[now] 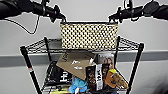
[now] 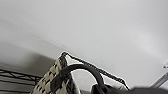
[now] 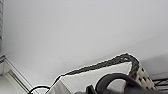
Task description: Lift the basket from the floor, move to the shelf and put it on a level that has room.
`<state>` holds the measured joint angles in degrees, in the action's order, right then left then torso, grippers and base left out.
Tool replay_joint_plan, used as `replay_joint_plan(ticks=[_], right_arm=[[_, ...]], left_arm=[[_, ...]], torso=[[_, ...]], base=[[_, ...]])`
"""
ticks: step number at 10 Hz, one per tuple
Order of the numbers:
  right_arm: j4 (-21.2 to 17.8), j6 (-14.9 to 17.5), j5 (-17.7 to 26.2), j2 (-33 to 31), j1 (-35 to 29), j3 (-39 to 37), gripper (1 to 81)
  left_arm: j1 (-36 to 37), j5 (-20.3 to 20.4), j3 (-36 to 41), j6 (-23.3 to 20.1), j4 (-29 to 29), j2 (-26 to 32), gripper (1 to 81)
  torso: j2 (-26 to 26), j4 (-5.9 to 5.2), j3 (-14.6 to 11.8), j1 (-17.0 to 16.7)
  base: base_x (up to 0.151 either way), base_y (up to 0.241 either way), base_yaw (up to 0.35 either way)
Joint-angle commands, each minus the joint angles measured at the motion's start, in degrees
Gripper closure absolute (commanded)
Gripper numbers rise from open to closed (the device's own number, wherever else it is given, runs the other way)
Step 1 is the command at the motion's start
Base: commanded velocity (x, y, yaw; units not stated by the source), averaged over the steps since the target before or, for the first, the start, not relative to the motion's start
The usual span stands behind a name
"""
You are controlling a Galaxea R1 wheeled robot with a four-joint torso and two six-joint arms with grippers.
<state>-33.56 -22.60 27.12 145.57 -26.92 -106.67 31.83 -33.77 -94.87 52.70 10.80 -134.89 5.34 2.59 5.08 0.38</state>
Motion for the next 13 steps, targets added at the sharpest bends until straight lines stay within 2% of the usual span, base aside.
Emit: replay_joint_plan(ticks=[1, 4, 7, 8, 13], right_arm=[[0.69, 4.15, -2.51, 3.17, -8.45, -7.31, 81.1], [0.78, 5.20, -2.43, 4.49, -5.03, -8.81, 81.1], [0.52, 5.20, -2.43, 4.41, -5.72, -7.15, 81.1], [0.43, 5.20, -2.51, 4.06, -5.99, -6.17, 1.0], [-0.19, 5.02, -2.95, 0.45, -8.01, -1.34, 1.0]], left_arm=[[8.29, 1.96, -7.78, -2.60, -2.45, -5.04, 81.1], [6.00, 0.90, -10.61, -3.74, -2.45, -7.15, 81.1], [6.53, 1.25, -9.46, -3.74, -1.84, -7.07, 81.1], [6.70, 1.34, -9.29, -3.74, -1.75, -6.98, 81.1], [8.38, 1.60, -6.74, -3.66, -1.66, -4.52, 81.1]], torso=[[0.00, 0.00, 0.00, 0.00], [0.00, 0.00, 0.00, 0.02], [0.00, 0.00, 0.00, 0.00], [0.00, 0.00, 0.00, 0.00], [-0.02, 0.00, 0.00, 0.02]], base=[[0.000, 0.000, 0.000], [0.000, 0.000, 0.000], [0.000, 0.000, 0.000], [0.000, 0.000, 0.000], [0.000, 0.000, 0.000]])
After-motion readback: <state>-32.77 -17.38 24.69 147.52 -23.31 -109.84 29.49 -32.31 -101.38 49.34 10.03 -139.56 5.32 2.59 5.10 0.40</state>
